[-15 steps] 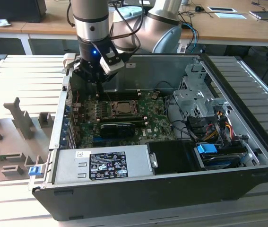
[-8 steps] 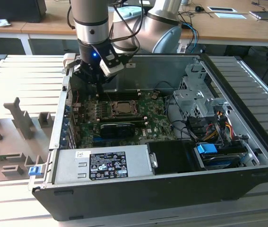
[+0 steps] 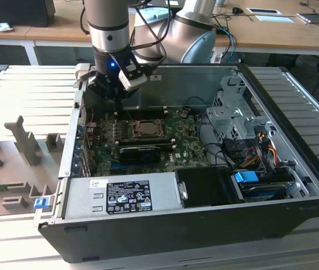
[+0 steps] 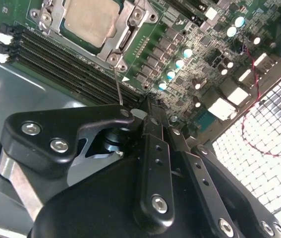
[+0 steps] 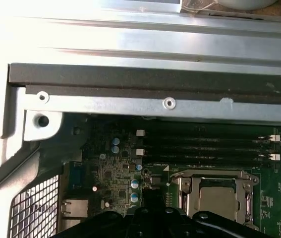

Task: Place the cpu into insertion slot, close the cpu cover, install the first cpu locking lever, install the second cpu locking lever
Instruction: 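Install the first cpu locking lever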

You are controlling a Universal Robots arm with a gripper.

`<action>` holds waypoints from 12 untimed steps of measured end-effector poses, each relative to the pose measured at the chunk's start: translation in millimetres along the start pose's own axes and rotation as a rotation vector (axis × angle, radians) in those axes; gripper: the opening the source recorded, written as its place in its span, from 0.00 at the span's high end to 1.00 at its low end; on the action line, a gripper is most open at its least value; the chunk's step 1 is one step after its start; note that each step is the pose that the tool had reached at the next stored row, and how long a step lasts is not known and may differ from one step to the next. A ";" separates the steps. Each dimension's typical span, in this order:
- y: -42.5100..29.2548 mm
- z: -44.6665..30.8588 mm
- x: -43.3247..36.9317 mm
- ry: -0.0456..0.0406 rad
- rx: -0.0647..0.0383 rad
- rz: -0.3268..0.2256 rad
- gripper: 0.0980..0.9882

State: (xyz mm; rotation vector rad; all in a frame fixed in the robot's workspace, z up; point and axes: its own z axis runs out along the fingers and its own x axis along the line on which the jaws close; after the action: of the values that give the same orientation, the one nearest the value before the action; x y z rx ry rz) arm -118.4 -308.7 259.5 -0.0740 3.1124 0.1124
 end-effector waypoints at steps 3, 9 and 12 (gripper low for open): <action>2.7 0.5 -0.1 -0.0001 0.000 0.000 0.99; 8.0 1.2 -2.3 0.0000 0.000 0.000 0.99; 8.7 1.5 -3.6 0.0000 0.000 0.000 0.99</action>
State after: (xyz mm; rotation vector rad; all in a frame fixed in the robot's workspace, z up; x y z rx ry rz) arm -115.2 -299.8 258.7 -0.0739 3.1124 0.1126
